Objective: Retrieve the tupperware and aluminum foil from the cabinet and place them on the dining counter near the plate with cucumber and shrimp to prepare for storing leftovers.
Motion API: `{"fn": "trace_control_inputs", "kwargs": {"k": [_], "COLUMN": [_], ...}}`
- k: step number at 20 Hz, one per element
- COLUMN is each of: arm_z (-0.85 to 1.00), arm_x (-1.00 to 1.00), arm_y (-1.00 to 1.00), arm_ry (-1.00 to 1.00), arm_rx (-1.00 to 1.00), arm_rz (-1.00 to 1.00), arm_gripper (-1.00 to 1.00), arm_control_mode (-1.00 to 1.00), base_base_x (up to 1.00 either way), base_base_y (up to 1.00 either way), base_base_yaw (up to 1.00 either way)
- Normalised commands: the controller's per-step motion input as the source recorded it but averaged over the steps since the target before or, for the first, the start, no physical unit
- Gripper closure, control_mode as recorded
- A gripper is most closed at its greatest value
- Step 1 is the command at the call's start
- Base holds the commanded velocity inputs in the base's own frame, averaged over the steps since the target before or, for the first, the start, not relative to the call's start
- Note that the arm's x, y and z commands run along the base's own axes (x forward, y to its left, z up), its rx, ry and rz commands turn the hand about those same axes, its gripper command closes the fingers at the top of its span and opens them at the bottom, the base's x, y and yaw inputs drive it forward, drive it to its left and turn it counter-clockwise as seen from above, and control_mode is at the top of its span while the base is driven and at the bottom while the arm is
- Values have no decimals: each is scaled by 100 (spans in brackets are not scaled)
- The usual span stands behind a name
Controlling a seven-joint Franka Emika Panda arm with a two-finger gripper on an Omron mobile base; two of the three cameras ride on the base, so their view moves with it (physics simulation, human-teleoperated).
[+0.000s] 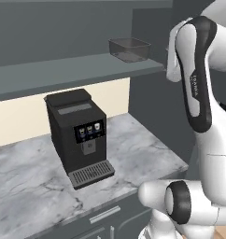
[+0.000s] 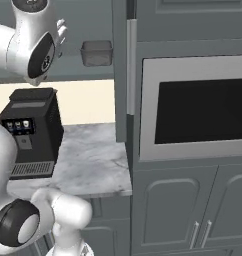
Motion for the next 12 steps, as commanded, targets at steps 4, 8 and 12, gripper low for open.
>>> {"fn": "trace_control_inputs", "kwargs": {"k": [4,8,12], "arm_z": [-44,-23,-2], "arm_x": [-67,-25,-8], "arm_y": [15,2,-11], "arm_ry": [22,5,-6], "arm_rx": [-50,-46,-32], "arm_rz": [61,59,63], "arm_gripper": [-100,-100,-100], "arm_control_mode": [-100,-100,-100], "base_base_x": [0,0,0], "base_base_y": [0,0,0], "base_base_yaw": [0,0,0]}}
